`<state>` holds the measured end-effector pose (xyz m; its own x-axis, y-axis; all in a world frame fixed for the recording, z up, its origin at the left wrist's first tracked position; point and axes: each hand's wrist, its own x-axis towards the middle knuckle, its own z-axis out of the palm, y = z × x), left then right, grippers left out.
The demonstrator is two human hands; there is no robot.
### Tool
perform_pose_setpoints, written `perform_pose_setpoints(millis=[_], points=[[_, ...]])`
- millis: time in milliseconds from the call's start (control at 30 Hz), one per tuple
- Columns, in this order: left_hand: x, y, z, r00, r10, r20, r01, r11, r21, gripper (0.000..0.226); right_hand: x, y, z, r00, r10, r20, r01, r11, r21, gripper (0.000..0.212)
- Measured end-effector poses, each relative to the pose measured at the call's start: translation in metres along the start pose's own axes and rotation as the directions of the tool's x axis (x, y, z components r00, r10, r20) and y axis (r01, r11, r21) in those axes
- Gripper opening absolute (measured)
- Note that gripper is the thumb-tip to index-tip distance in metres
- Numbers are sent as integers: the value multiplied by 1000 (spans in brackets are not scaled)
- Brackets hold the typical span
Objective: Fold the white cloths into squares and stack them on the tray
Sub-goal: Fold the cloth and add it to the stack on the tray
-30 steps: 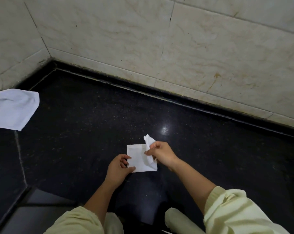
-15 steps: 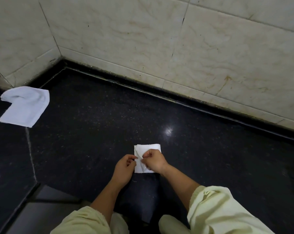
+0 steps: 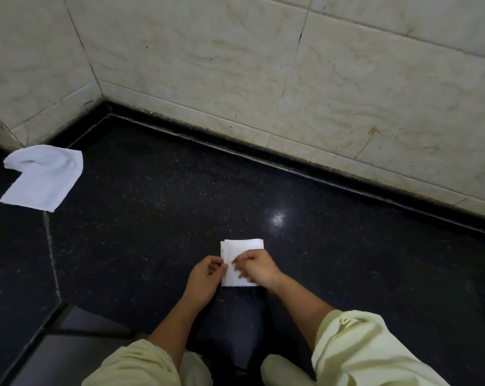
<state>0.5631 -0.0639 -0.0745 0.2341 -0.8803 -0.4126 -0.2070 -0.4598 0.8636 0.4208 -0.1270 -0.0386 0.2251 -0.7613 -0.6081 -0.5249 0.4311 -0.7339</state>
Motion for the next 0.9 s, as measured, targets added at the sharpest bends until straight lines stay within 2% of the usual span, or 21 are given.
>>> perform_pose_setpoints(millis=[200, 333, 433, 567, 700, 767, 900], points=[[3, 18, -6, 992, -118, 39, 112, 985, 132, 30, -4, 3, -39, 991, 11, -136, -14, 1000, -17, 11], [8, 32, -12, 978, -209, -21, 209, 954, 213, 7, -9, 16, -55, 984, 73, -164, -76, 997, -9, 9], [10, 39, -12, 961, -261, -88, 270, 955, 121, 15, -11, 24, -57, 976, 87, -202, -85, 996, 19, 3], [7, 42, -4, 916, -402, 2, 401, 915, -39, 20, -10, 34, -46, 959, 88, -268, -79, 996, 44, 10], [3, 44, 2, 895, -444, 47, 446, 893, -51, 24, -12, 34, -34, 956, 116, -270, -89, 990, 111, 12], [3, 45, 2, 876, -476, 75, 480, 875, -67, 19, -15, 31, -33, 955, 142, -260, -93, 977, 192, 11], [1, 49, -4, 834, -527, 164, 548, 826, -133, 14, -25, 25, -35, 965, 217, -149, -160, 933, 322, 15]])
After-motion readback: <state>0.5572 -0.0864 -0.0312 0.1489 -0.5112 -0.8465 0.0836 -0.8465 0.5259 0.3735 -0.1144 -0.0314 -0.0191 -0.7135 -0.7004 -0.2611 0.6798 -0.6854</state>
